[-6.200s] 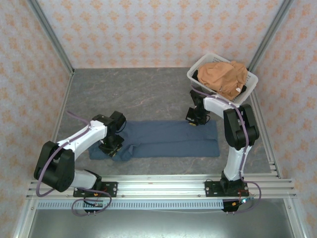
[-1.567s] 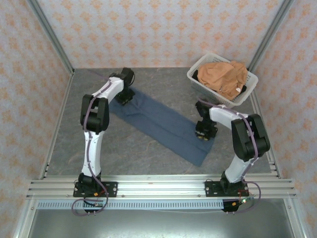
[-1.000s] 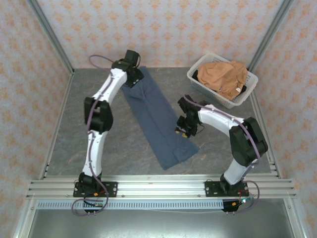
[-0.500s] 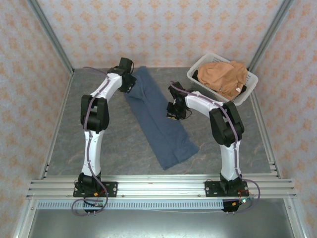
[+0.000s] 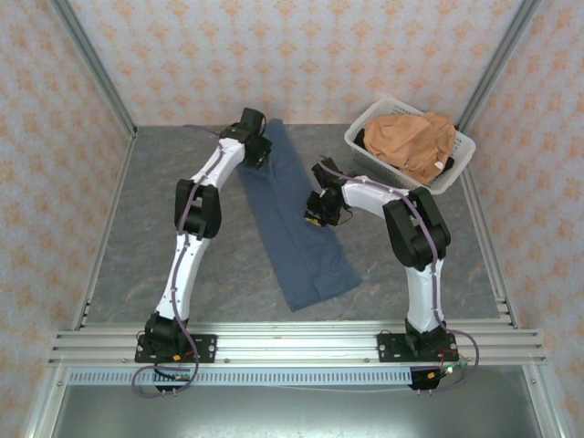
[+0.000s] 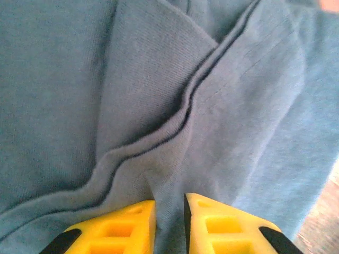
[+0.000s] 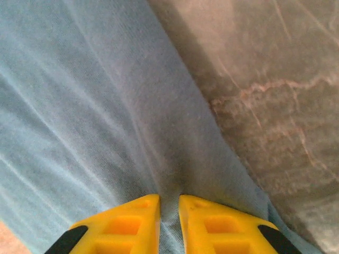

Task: Fold and stack the t-shirts

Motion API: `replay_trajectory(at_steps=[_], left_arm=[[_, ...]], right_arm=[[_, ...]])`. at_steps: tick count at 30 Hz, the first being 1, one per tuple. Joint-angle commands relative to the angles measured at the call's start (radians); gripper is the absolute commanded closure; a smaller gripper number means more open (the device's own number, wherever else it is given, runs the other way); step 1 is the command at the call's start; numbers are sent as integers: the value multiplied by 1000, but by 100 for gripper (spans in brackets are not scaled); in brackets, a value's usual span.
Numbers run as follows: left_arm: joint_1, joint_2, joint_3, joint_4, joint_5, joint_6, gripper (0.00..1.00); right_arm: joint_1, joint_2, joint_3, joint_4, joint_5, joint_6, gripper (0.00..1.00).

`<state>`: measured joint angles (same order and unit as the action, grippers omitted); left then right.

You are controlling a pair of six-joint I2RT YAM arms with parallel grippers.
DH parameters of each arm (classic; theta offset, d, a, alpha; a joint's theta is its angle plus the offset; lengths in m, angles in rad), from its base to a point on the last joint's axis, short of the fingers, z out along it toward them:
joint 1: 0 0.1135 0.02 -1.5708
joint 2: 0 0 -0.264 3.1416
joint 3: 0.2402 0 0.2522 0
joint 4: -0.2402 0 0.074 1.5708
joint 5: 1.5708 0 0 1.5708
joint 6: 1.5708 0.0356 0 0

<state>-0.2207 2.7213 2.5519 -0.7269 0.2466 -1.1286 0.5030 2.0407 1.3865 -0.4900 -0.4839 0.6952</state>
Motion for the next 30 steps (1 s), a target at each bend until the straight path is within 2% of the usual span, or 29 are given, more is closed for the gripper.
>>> replay_trajectory(at_steps=[1, 7, 9, 12, 14, 20, 22, 25, 28, 30], left_arm=[[-54, 130, 79, -39, 69, -20, 78], [-99, 206, 116, 233, 97, -101, 75], [-108, 240, 167, 274, 88, -118, 72], [-102, 252, 234, 278, 75, -128, 67], [-91, 211, 239, 272, 69, -113, 56], [-59, -45, 217, 118, 11, 13, 41], [-51, -165, 150, 69, -19, 72, 38], [-33, -354, -29, -32, -32, 151, 38], [-31, -545, -276, -143, -30, 260, 39], [-40, -685, -519, -156, -3, 311, 41]], right_arm=[[9, 0, -106, 5, -1, 136, 81], [13, -30, -151, 31, 20, 226, 81], [4, -30, -155, 33, 41, 231, 81], [-10, -31, -146, 23, 60, 221, 80], [-17, -41, -128, 4, 82, 196, 80], [-22, -122, -52, -77, 151, 106, 71], [-24, -157, -27, -117, 171, 78, 66], [-24, -235, -20, -167, 208, 52, 60], [-24, -328, -67, -197, 218, 60, 56], [-19, -393, -121, -211, 206, 84, 55]])
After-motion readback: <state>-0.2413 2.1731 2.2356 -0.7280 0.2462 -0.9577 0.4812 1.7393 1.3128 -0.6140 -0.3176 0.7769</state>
